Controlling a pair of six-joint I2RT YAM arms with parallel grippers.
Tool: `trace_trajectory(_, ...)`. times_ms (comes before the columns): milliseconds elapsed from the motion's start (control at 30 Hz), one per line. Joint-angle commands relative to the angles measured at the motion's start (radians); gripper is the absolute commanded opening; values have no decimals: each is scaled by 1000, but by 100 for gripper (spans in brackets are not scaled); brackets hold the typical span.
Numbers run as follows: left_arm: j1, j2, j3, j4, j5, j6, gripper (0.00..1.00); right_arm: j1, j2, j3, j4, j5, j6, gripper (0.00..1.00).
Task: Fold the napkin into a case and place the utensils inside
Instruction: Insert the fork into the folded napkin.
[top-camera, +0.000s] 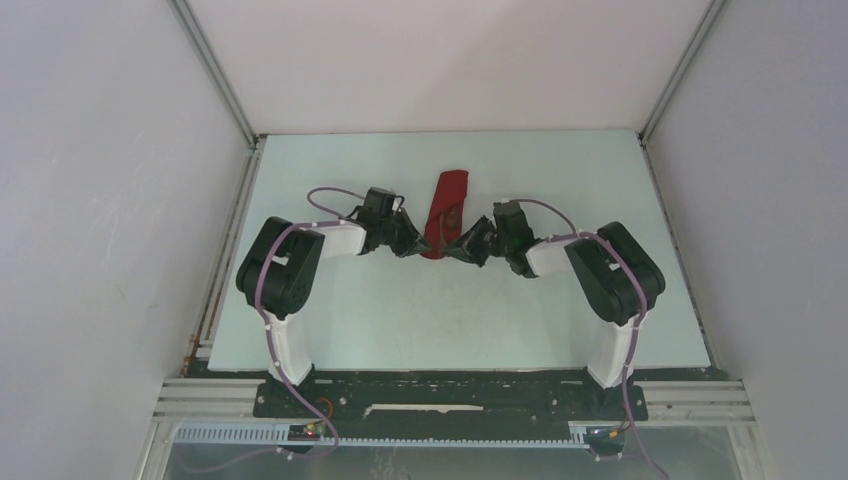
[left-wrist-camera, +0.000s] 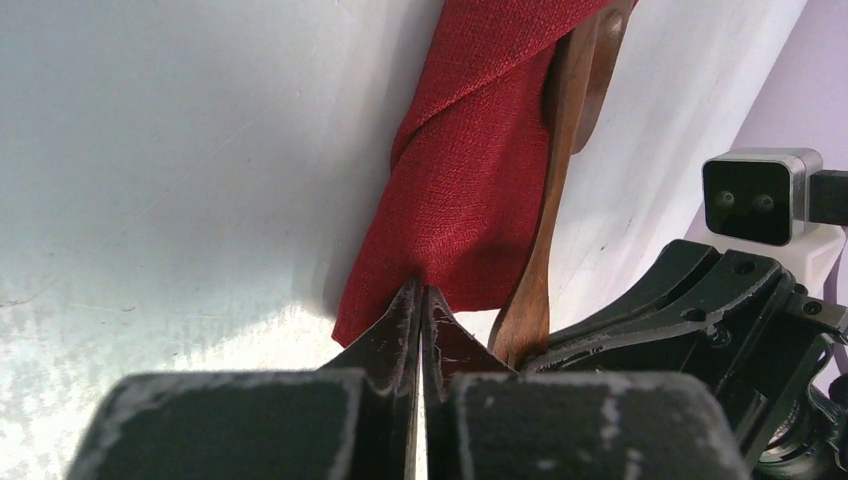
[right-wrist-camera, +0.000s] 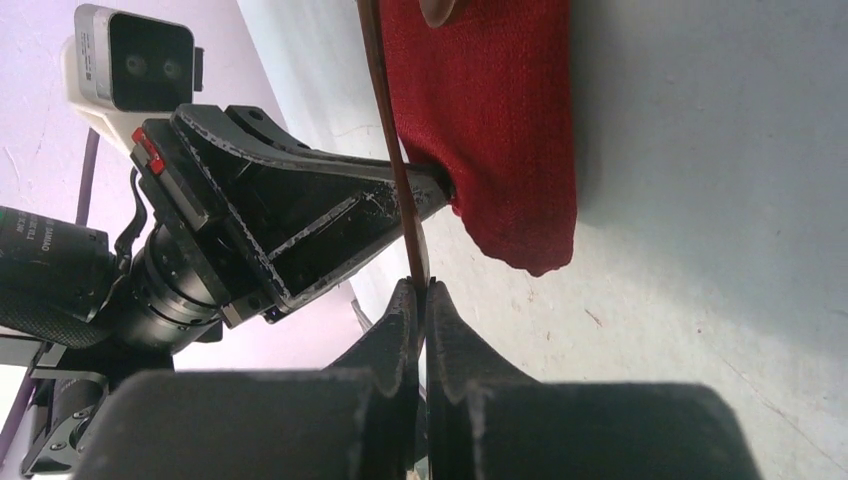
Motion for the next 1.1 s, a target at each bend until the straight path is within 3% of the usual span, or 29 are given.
trace_trajectory(0,6,26,14,-35,-10,28,1,6,20,38,33,55,2,0)
trace_trajectory(267,6,32,12,-36,-6,35,0,0,89,97,88,99,-5,0)
trace_trajectory(967,13,41,46,-152,-26,111,0,-36,239,293,39,134,-14,0)
trace_trajectory(1067,13,38,47,-156,-29,125,4,-37,255,315,24,108,-12,0)
